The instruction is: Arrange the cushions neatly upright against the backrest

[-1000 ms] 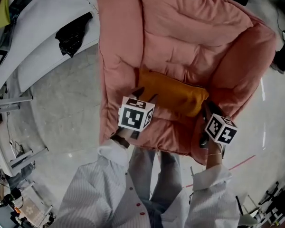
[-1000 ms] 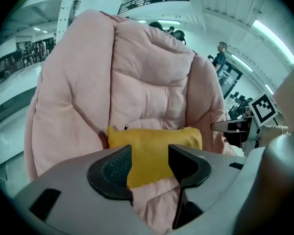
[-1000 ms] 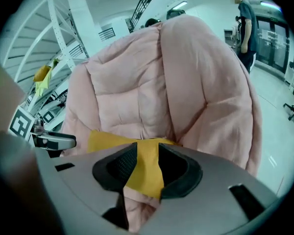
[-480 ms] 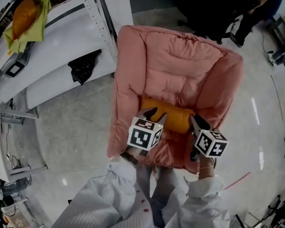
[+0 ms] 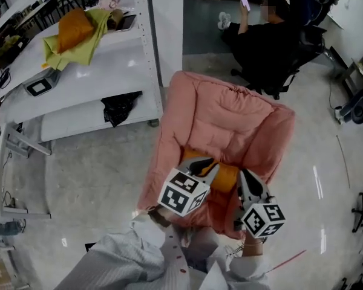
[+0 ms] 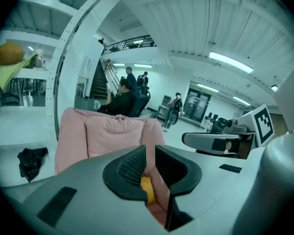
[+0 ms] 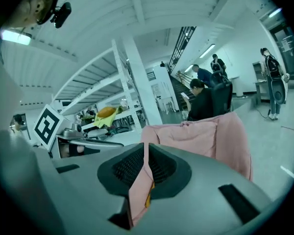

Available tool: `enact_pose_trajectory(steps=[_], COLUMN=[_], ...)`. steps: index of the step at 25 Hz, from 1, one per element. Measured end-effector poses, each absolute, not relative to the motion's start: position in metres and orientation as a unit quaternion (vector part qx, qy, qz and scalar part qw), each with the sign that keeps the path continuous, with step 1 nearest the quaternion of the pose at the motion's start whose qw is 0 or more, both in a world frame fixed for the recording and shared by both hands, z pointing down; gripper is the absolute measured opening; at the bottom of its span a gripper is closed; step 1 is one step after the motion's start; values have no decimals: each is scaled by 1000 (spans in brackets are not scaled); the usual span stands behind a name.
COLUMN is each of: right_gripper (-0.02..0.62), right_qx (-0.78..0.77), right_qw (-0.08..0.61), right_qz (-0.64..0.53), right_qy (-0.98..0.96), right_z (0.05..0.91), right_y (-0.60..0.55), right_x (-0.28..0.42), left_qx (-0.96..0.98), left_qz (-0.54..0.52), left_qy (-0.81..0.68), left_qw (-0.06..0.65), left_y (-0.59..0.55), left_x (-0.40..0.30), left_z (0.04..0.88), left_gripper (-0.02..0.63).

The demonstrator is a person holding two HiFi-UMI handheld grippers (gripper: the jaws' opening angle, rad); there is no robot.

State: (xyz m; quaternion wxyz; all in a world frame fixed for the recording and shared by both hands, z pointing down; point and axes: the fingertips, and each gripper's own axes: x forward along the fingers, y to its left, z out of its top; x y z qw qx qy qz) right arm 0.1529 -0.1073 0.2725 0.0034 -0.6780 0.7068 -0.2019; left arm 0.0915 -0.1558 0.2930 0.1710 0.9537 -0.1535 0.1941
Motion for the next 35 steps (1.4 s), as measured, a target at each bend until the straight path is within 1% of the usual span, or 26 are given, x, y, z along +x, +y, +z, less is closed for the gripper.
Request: enact_pose_trajectory(steps=[5, 14, 20, 25, 35], right_gripper=[21, 14, 12, 12, 12], right_qx=[-663, -649, -632, -634, -637], right_qw=[0, -24, -12, -12, -13], right_qz=[-142, -94, -93, -94, -100], right_qy=[735, 755, 769, 767, 764], right_z=[215, 171, 159, 163, 169], right_y=[-97, -69, -66, -60, -51], right_x=[131, 105, 97, 94, 91], left_qx=[969, 981, 981, 980, 982], left_qz=[145, 96, 98, 100, 108], left_qy=[-129, -127, -138, -135, -126], left_qw=[154, 109, 99, 111, 89], left_y=[-127, -98, -96, -89, -78], left_x=[90, 73, 68, 67, 69], left_z=[240, 189, 179, 189, 190], left_gripper=[17, 9, 9, 9, 9])
